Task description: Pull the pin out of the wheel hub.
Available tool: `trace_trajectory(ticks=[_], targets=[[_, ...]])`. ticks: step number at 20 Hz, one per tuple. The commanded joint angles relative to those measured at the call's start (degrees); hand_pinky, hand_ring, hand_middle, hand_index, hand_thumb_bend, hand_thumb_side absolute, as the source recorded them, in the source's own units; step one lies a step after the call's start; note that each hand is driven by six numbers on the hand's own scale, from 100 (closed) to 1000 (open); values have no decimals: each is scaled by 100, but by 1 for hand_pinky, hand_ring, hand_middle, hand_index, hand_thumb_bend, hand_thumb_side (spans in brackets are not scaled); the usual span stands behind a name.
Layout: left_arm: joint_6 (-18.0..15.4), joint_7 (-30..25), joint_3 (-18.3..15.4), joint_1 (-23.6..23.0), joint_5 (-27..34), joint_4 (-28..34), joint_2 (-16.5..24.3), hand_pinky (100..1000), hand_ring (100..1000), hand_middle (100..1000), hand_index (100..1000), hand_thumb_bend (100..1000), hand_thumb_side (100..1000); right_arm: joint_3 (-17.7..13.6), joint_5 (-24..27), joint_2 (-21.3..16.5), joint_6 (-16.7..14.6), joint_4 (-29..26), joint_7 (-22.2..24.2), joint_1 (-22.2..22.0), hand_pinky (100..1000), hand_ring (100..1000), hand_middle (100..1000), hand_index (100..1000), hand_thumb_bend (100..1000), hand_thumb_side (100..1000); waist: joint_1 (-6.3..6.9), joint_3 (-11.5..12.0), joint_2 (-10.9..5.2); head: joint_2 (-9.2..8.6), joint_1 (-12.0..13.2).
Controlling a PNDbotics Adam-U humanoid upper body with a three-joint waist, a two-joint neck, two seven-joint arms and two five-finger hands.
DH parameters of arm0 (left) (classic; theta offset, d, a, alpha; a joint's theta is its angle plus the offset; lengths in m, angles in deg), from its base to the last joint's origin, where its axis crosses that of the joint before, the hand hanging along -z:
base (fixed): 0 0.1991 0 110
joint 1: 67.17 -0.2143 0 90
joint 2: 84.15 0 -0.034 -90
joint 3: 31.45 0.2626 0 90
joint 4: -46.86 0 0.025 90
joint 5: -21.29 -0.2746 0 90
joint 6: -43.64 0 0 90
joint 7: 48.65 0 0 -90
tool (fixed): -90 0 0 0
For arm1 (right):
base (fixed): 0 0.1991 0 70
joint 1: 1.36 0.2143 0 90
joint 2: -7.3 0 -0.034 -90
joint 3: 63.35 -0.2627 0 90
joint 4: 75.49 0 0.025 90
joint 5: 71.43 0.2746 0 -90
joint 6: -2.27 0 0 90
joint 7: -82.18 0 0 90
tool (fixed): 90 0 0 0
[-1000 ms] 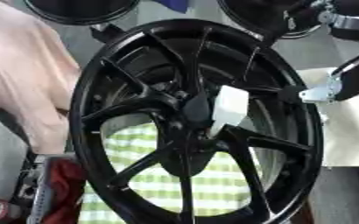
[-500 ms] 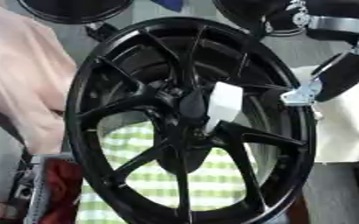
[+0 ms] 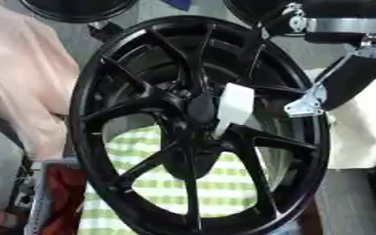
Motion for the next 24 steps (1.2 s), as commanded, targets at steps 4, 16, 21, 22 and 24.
trace_trajectory(ticks=[4, 16, 21, 22, 24], targets=[[5, 1, -23, 3, -6, 116, 155, 832, 652, 698, 838, 128, 830, 5, 3, -16, 19, -68, 71, 185, 890, 840, 762, 812, 461, 359, 10, -13, -127, 17, 60], [30, -2, -26, -28, -14, 116, 126, 833, 653, 700, 839, 123, 834, 316, -289, 243, 558, -68, 262, 545, 883, 840, 749, 815, 488, 380, -11, -108, -101, 48, 157], [31, -9, -22, -19, -14, 116, 134, 833, 653, 700, 839, 122, 835, 343, -433, 276, 595, -68, 251, 543, 884, 840, 748, 815, 485, 379, -25, -142, -108, 43, 155], [33, -7, -23, -21, -12, 116, 133, 833, 654, 700, 840, 122, 835, 341, -443, 275, 587, -68, 245, 540, 884, 840, 749, 814, 484, 379, -30, -146, -110, 48, 158], [36, -10, -19, -18, -7, 116, 130, 833, 654, 700, 840, 122, 836, 347, -457, 277, 568, -68, 250, 541, 886, 844, 753, 815, 482, 369, -37, -149, -112, 54, 156]])
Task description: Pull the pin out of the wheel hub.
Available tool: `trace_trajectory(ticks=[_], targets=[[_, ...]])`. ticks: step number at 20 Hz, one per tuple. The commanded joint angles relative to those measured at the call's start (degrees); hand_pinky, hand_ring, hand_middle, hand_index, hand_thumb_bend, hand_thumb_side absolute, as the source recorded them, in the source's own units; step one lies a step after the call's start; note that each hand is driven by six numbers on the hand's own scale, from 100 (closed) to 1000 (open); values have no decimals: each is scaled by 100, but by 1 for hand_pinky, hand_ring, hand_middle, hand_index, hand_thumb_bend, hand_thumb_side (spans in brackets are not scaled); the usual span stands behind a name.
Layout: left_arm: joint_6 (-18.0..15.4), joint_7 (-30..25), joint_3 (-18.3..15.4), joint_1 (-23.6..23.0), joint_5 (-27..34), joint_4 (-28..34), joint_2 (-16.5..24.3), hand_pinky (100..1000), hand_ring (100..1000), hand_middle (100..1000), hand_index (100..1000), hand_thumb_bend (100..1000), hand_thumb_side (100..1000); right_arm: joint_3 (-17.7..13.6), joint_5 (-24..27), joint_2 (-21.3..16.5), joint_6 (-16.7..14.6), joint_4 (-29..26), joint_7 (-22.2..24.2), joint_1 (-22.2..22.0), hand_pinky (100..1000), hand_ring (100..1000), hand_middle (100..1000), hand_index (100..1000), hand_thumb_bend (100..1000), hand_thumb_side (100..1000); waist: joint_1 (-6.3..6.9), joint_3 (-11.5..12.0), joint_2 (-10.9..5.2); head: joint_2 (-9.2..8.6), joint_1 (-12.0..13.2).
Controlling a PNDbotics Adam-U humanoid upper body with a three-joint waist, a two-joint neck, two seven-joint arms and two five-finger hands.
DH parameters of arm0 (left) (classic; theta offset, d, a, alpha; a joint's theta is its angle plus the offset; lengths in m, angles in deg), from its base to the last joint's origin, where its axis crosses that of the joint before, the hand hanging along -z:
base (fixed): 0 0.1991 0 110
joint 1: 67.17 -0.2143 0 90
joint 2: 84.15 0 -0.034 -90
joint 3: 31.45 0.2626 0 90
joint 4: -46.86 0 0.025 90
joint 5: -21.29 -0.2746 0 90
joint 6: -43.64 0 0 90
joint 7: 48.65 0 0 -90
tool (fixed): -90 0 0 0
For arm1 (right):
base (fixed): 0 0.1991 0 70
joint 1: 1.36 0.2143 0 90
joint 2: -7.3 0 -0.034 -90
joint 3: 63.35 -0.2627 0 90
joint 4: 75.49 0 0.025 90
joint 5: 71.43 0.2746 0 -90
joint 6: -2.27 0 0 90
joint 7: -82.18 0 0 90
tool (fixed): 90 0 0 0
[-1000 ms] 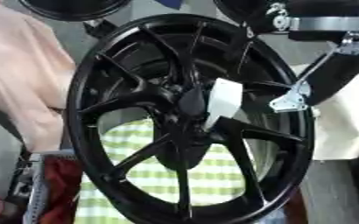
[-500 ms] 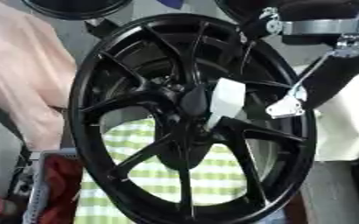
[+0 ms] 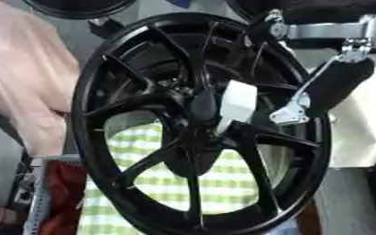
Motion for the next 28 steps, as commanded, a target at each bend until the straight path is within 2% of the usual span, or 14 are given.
trace_trajectory(ticks=[1, 6, 10, 15, 22, 28], targets=[[20, -11, -17, 31, -8, 116, 129, 833, 654, 700, 840, 122, 836, -66, -79, -111, -50, -67, -1, 61, 888, 850, 758, 816, 485, 362, 30, -8, -110, 4, 5], [25, -16, -16, 43, -4, 116, 129, 833, 654, 701, 840, 121, 837, -121, -238, -161, -309, -67, 58, -26, 889, 855, 766, 824, 492, 362, 15, 1, -102, -14, 26], [29, -16, -16, 45, -3, 116, 128, 833, 655, 701, 840, 120, 838, -113, -236, -147, -267, -67, 67, -20, 888, 853, 764, 825, 489, 367, 2, 2, -91, -17, 37], [37, -27, -9, 46, -7, 116, 123, 833, 655, 702, 840, 118, 840, -46, -289, -105, -16, -67, 66, 39, 886, 854, 767, 828, 484, 387, -15, -23, -65, -26, 31], [44, -32, -11, 40, -26, 116, 107, 834, 655, 703, 841, 113, 844, 58, -432, 17, 594, -67, -23, 137, 883, 849, 756, 827, 483, 456, -20, -64, 5, -23, 50], [47, -47, -6, 45, -40, 116, 102, 834, 656, 703, 841, 109, 846, 145, -562, 106, 836, -67, 6, 194, 879, 844, 741, 828, 472, 521, -25, -77, 53, -23, 52]])
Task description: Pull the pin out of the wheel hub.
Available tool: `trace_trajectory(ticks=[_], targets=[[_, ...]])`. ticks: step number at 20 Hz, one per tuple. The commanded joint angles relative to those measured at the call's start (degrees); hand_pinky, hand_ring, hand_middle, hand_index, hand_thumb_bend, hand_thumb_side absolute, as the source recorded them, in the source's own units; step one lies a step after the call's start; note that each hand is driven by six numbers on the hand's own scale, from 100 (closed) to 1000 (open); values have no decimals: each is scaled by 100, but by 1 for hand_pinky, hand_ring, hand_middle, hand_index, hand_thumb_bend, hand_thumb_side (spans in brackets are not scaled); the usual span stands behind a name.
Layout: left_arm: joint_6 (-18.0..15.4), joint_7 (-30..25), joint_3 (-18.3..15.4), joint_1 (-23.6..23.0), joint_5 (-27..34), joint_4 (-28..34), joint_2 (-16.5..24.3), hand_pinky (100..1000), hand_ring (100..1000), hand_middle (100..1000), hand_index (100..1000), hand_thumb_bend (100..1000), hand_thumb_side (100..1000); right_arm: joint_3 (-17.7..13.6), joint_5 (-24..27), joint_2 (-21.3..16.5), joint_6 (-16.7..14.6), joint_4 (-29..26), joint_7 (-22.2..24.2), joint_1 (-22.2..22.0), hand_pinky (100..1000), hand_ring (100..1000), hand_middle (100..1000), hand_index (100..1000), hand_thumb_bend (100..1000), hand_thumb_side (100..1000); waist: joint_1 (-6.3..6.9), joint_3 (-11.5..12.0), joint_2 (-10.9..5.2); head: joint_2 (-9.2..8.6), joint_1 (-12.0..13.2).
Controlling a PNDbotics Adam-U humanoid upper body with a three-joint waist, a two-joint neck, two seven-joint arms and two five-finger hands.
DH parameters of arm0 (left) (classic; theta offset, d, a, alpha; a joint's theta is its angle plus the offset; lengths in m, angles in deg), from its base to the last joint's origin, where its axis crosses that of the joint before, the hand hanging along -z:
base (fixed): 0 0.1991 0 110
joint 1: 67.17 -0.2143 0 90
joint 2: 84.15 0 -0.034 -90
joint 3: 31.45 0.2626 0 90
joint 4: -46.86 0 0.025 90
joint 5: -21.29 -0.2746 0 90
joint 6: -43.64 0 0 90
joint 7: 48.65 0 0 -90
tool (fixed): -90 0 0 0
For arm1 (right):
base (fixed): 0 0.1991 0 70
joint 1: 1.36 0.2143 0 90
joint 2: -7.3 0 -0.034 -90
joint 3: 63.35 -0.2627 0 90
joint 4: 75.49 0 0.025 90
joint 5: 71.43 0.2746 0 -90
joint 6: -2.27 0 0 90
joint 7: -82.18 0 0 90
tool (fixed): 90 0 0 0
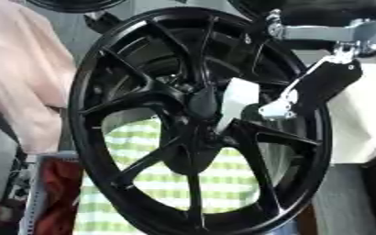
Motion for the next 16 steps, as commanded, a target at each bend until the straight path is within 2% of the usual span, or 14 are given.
trace_trajectory(ticks=[1, 10, 16], targets=[[5, -8, -7, 44, -39, 116, 102, 834, 656, 704, 841, 109, 846, -15, -69, -35, 124, -67, 29, 120, 877, 842, 737, 829, 469, 532, 32, -5, -56, -20, 3], [12, -22, 7, 53, -51, 116, 90, 835, 657, 705, 842, 104, 850, 79, 39, 63, 408, -67, 132, 178, 865, 826, 675, 816, 488, 564, 7, -29, 3, -14, 9], [9, -37, 15, 62, -66, 116, 79, 836, 657, 705, 843, 102, 854, 74, -117, 18, 496, -67, 157, 87, 861, 824, 658, 820, 497, 557, -2, -33, 53, -36, 5]])
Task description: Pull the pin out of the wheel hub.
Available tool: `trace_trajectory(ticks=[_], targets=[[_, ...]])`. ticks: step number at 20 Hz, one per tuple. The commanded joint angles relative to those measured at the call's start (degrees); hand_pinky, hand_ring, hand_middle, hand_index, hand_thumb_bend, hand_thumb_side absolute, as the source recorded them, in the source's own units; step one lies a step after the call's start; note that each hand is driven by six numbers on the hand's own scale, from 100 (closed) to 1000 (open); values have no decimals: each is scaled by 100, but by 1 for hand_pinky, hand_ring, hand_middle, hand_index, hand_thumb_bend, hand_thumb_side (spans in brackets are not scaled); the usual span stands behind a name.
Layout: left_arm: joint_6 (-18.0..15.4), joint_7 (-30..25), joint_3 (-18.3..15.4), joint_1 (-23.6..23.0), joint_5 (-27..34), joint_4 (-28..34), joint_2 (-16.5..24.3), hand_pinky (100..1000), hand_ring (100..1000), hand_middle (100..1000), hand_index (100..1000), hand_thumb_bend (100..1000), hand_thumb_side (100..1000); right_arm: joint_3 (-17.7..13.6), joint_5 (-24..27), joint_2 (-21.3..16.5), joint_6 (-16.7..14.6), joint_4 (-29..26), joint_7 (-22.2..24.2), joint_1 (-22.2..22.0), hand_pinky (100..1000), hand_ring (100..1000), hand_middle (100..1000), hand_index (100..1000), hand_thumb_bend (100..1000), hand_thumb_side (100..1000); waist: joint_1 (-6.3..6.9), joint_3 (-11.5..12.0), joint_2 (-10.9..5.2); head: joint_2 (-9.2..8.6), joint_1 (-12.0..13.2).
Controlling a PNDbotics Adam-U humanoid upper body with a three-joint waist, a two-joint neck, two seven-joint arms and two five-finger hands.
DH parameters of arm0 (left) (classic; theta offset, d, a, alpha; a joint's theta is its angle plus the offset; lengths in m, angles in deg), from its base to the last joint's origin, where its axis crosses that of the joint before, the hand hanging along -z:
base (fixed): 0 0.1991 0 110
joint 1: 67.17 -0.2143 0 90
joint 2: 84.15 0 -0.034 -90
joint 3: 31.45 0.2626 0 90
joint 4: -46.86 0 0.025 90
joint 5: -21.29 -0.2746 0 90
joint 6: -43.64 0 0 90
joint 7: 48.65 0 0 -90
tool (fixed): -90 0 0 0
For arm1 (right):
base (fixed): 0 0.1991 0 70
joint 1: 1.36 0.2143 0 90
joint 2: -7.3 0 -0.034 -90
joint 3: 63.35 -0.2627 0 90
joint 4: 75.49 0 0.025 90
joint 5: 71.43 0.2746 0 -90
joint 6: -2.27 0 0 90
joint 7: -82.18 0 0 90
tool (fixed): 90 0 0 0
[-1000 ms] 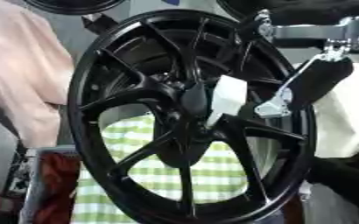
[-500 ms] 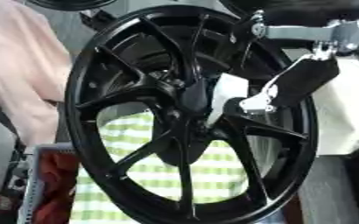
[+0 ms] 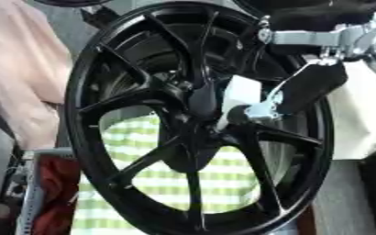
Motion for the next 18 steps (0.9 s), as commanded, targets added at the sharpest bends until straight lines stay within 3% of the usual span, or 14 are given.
trace_trajectory(ticks=[1, 18], targets=[[-3, -23, 15, 63, -42, 116, 79, 836, 657, 705, 843, 102, 854, -76, -105, -138, 57, -67, 1, 17, 861, 824, 657, 822, 499, 553, 31, -4, -70, -40, 2], [3, -81, 50, 97, -63, 116, 70, 838, 659, 708, 844, 100, 862, -157, -207, -253, 93, -67, -5, -195, 845, 807, 606, 806, 521, 475, 18, -15, 4, -60, 5]])
